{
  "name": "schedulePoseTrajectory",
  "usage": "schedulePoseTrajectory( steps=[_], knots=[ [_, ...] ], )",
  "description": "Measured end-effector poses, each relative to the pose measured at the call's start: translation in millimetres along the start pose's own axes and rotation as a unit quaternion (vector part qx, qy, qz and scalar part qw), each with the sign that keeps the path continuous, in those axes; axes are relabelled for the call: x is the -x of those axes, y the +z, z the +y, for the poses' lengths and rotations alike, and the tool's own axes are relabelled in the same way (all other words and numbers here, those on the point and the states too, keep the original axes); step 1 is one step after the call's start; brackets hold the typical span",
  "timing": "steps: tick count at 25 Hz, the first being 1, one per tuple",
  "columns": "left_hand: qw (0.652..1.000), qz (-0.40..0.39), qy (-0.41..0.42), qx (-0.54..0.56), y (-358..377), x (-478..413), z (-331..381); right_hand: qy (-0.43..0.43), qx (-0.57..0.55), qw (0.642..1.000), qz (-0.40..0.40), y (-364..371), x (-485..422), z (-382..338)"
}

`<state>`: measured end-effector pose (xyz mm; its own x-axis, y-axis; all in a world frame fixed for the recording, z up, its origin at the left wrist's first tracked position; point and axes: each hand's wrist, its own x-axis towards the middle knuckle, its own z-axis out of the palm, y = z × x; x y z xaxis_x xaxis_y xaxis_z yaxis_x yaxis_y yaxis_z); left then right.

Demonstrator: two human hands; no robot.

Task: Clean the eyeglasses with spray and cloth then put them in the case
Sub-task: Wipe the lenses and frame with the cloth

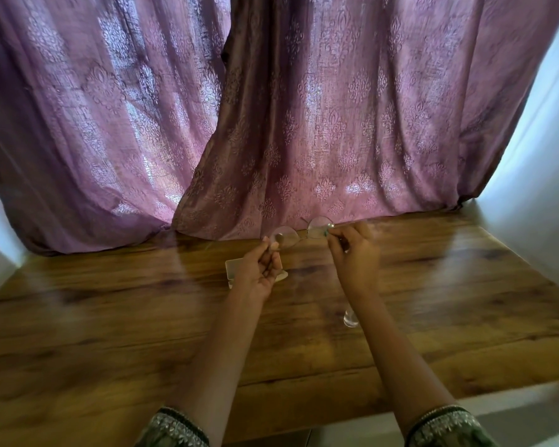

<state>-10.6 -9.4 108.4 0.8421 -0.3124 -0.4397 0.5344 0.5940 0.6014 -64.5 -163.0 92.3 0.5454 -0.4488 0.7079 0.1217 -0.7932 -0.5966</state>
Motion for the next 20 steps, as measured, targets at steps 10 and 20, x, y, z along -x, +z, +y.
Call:
schedulePoseTrajectory(
  steps=[10,20],
  knots=[
    [1.000,0.017,-0.004,-0.017,-1,-2,-3,-0.002,-0.005,1.000,-0.025,4,11,6],
    [0.999,0.018,0.001,-0.027,0,-3,-1,-0.039,-0.008,0.999,-0.035,13,12,-5]
  ],
)
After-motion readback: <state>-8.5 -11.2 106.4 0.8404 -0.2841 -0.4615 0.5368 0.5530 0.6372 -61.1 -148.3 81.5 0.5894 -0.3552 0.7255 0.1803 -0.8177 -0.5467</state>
